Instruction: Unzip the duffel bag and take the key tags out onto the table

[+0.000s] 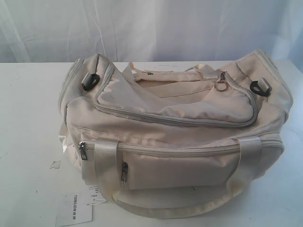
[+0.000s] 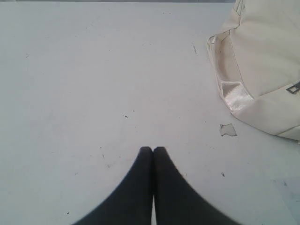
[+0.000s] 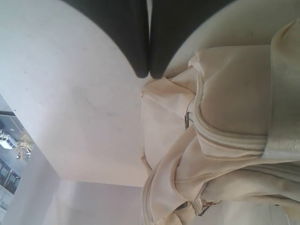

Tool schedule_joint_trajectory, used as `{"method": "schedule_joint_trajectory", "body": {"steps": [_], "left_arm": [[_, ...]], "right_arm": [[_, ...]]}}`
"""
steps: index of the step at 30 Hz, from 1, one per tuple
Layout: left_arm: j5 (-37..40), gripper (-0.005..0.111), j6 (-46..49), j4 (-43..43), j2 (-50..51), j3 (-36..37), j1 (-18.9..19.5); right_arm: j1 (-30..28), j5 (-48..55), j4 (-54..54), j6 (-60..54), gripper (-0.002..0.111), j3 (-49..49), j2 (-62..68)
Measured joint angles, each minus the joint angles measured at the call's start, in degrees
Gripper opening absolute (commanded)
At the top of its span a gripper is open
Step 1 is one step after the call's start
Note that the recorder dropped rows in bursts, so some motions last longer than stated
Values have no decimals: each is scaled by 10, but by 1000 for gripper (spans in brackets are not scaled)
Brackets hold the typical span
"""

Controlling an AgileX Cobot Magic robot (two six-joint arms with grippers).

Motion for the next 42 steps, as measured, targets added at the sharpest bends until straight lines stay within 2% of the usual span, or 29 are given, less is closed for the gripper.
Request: {"method": "schedule_joint_trajectory", "body": {"steps": [9, 12, 20, 24, 30, 34, 39, 42], "left_arm": [[0, 0, 0, 0, 0, 0, 0], [0, 0, 0, 0, 0, 0, -12], [0, 0, 0, 0, 0, 0, -68], [0, 0, 0, 0, 0, 0, -96], [0, 0, 0, 0, 0, 0, -100], [0, 0, 0, 0, 0, 0, -100], [-4, 0, 0, 0, 0, 0, -100], [-4, 0, 0, 0, 0, 0, -100]], "right_arm": [[0, -17, 0, 0, 0, 0, 0], [0, -74, 0, 1, 0, 0, 0], [0, -325, 0, 1, 0, 0, 0], [0, -387, 0, 1, 0, 0, 0], [0, -435, 0, 6, 0, 0, 0], [0, -467, 0, 58, 0, 0, 0], [0, -559, 0, 92, 0, 0, -1], [0, -578, 0, 95, 0, 0, -1]]}}
